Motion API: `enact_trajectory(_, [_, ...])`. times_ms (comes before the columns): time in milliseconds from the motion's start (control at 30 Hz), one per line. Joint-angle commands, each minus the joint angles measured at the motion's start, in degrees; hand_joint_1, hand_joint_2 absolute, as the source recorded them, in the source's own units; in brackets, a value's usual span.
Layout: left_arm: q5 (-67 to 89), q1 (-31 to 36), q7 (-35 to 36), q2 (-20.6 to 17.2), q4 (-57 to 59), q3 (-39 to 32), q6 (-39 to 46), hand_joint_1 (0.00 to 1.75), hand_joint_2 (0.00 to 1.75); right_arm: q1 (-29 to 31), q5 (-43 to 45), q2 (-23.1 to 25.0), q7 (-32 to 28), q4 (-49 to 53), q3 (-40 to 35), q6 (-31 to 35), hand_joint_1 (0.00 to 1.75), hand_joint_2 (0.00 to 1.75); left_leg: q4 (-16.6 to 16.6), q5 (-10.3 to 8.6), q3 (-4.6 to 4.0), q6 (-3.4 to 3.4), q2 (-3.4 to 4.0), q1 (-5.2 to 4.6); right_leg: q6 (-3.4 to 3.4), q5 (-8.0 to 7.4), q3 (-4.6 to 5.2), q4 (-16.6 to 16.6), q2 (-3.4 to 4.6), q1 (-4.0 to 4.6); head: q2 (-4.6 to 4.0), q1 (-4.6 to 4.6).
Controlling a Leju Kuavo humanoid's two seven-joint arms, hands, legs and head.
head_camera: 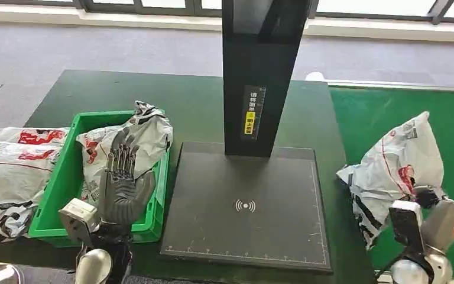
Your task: Moved the parcel from conveyor to table for the left to box.
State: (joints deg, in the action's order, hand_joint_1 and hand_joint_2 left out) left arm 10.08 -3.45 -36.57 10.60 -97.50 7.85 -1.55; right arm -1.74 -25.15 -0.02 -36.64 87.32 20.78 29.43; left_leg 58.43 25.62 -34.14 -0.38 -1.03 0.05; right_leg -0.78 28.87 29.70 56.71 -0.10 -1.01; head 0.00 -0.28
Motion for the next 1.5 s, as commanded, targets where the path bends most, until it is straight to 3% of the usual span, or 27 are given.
enact_trajectory(33, [-0.3, 3.4, -0.1, -0.4, 4.7, -0.9, 0.0, 0.0, 1.75, -8.2, 5.4, 5.1, -3.4, 24.0, -14.4, 6.6, 1.75, 1.75, -0.1, 0.03, 0.06, -0.08, 0.22, -0.03, 0.13, 0.03, 0.05, 0.0, 0.16, -0.01, -0.02, 0.0])
enact_trajectory(233, [-0.3, 3.5, -0.1, -0.4, 4.7, -0.8, 0.0, 0.0, 1.75, -8.4, 6.0, 4.9, -3.2, 23.3, -14.8, 5.7, 1.75, 1.75, -0.1, 0.03, 0.12, -0.1, 0.31, -0.01, 0.16, 0.0, 0.02, 0.0, 0.23, 0.01, 0.0, 0.0])
enact_trajectory(367, [-0.3, 3.2, -0.1, -0.5, 4.3, -0.9, 0.0, 0.0, 1.75, -7.5, 10.4, 1.0, -3.4, 26.9, -22.0, 9.1, 1.75, 1.75, -0.2, -0.01, 0.11, -0.11, 0.3, -0.03, 0.14, 0.01, 0.07, -0.1, 0.22, -0.03, 0.0, 0.0])
enact_trajectory(733, [-0.3, 3.1, -0.1, -0.4, 4.5, -0.9, 0.0, 0.0, 1.75, -7.2, 10.3, 0.4, -3.4, 26.6, -23.3, 10.4, 1.75, 1.75, -0.1, 0.03, 0.12, -0.08, 0.26, -0.01, 0.09, 0.01, 0.02, -0.1, 0.22, -0.01, 0.0, 0.0])
enact_trajectory(867, [-1.1, 2.9, -0.2, -0.4, 4.6, -0.5, 0.0, 0.0, 1.75, -5.0, 10.8, 2.8, -1.3, 17.2, -20.9, 3.4, 1.75, 1.75, -0.2, 0.0, 0.25, -0.09, 0.31, 0.03, 0.13, -0.04, -0.11, -0.2, 0.24, 0.03, -0.02, 0.0])
enact_trajectory(1000, [-0.7, 3.8, 0.6, -0.5, 4.4, 0.3, 0.5, 0.0, 1.75, 3.6, 6.5, 4.3, 4.9, -10.6, -20.0, -5.8, 1.75, 1.75, -0.3, -0.05, 0.34, -0.09, 0.54, 0.1, 0.11, -0.18, -0.2, -0.3, 0.47, 0.1, 0.0, 0.0])
enact_trajectory(1067, [-0.8, 3.8, 0.8, -0.8, 4.5, 0.6, 0.8, 0.0, 1.75, 6.5, 6.4, 5.3, 1.6, -19.3, -19.7, -5.3, 1.75, 1.75, -0.3, -0.04, 0.36, -0.09, 0.58, 0.14, 0.1, -0.21, -0.23, -0.4, 0.51, 0.15, -0.02, 0.0])
enact_trajectory(1500, [-0.8, 3.7, 0.8, -0.9, 4.6, 0.6, 0.9, 0.0, 1.75, 5.5, 6.3, 5.3, 2.1, -16.8, -19.7, -5.4, 1.75, 1.75, -0.1, -0.04, 0.14, -0.1, 0.24, 0.02, 0.08, -0.06, -0.05, -0.1, 0.21, 0.01, 0.0, 0.0])
